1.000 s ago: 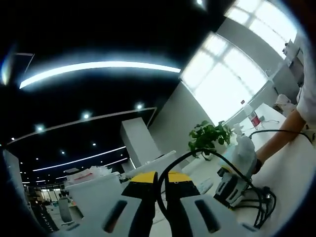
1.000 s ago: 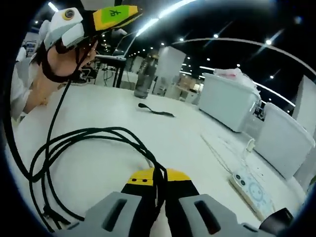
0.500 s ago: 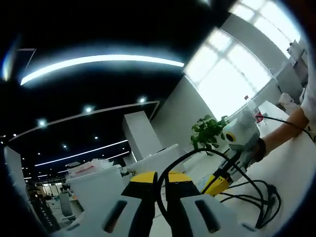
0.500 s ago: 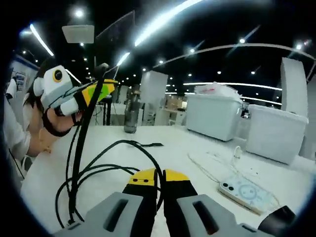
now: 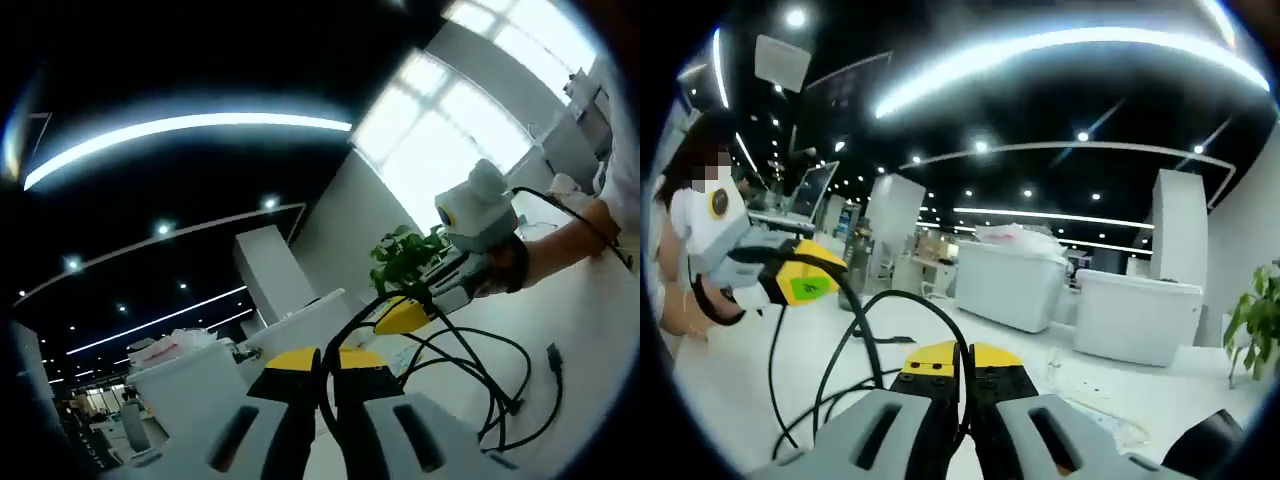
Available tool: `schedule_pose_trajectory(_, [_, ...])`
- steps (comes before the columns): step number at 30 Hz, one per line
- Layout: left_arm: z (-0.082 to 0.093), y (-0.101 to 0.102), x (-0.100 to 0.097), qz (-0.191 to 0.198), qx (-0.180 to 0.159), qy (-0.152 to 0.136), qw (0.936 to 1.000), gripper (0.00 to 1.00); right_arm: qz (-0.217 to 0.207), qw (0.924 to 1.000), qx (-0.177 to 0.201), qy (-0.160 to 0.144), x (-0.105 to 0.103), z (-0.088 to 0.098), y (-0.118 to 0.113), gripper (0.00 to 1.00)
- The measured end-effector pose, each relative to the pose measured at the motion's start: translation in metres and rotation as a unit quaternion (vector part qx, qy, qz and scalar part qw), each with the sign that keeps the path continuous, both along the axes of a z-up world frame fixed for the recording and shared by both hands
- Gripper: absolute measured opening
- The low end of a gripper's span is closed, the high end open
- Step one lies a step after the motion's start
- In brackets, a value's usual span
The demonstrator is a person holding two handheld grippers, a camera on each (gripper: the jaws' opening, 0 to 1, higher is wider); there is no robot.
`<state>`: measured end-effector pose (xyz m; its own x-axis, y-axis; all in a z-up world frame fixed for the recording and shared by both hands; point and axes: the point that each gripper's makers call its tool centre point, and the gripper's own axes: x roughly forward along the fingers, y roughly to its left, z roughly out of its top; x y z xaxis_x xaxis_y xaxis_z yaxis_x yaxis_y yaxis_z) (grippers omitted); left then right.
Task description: Coil the Type-C to USB data cable on the desktop and secure it with Velcro straps.
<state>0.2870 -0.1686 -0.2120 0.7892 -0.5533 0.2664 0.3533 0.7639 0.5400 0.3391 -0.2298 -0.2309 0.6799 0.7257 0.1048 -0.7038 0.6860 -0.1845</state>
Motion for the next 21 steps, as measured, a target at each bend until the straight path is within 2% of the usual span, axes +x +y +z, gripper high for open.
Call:
schedule_pose_trajectory(3, [-0.002, 0.003, 0.006, 0.017, 0.005, -0.005, 0.9998, 0.07, -0.021, 0.9993, -0.028, -0.011, 0.002, -0.003, 0.000, 0.02])
schedule_pose_trajectory(5, [-0.005, 0.005, 0.009, 0.015, 0.001, 0.004, 0.9999, 0.08, -0.017, 0.9996, -0.023, -0.006, 0.001, -0.006, 0.003, 0.02])
schedule_pose_trajectory(7, [-0.007, 0.008, 0.013, 0.027, 0.006, 0.000, 0.9996, 0.08, 0.015, 0.9998, -0.010, 0.002, -0.006, -0.007, 0.009, 0.02])
schedule_pose_trajectory(9, [-0.009, 0.010, 0.015, 0.038, 0.013, -0.007, 0.9992, 0.10, 0.028, 0.9996, -0.003, 0.008, -0.009, -0.007, 0.010, 0.02])
schedule_pose_trajectory(12, [-0.013, 0.010, 0.019, 0.037, 0.011, 0.002, 0.9993, 0.14, 0.066, 0.9976, 0.017, 0.012, -0.019, -0.004, 0.018, 0.01])
schedule_pose_trajectory(15, [-0.014, 0.015, 0.022, 0.045, 0.012, 0.005, 0.9989, 0.15, 0.093, 0.9956, 0.010, 0.004, -0.027, -0.004, 0.023, 0.01])
schedule_pose_trajectory(18, [-0.014, 0.020, 0.024, 0.042, 0.010, 0.013, 0.9990, 0.12, 0.136, 0.9903, 0.024, 0.016, -0.038, -0.004, 0.029, 0.01])
schedule_pose_trajectory(20, [-0.015, 0.025, 0.027, 0.047, 0.012, 0.018, 0.9987, 0.08, 0.173, 0.9831, 0.045, 0.036, -0.046, -0.002, 0.032, 0.01])
schedule_pose_trajectory(21, [-0.016, 0.026, 0.028, 0.047, 0.012, 0.022, 0.9986, 0.07, 0.179, 0.9809, 0.058, 0.047, -0.043, 0.000, 0.031, 0.02])
